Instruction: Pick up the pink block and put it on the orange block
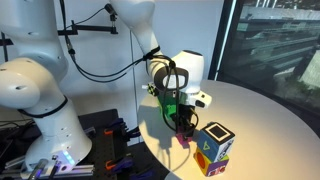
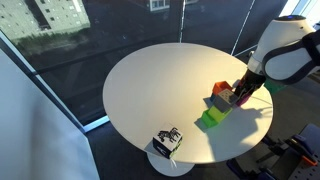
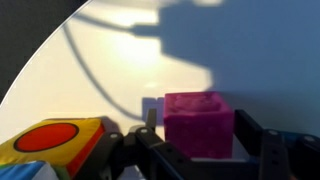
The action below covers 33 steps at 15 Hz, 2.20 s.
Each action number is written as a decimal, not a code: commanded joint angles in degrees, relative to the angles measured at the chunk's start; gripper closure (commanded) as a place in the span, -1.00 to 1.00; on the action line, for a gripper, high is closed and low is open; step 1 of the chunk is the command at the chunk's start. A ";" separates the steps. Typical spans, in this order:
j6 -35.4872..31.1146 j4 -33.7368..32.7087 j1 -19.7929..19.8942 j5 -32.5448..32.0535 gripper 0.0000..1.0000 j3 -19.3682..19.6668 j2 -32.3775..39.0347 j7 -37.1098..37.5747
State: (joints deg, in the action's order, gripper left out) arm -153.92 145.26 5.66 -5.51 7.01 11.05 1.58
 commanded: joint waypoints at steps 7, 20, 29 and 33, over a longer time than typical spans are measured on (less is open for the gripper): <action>4.28 -1.87 -0.74 -1.67 0.39 2.10 -2.36 4.02; 16.70 -3.20 -0.25 -2.06 0.39 0.68 -12.89 9.12; 21.44 -6.58 -0.77 -1.04 0.39 -2.49 -15.71 12.65; 22.55 -8.49 -1.47 -1.20 0.39 -4.30 -14.89 15.33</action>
State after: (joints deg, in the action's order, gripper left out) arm -133.92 139.05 4.87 -6.28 3.78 -4.17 13.96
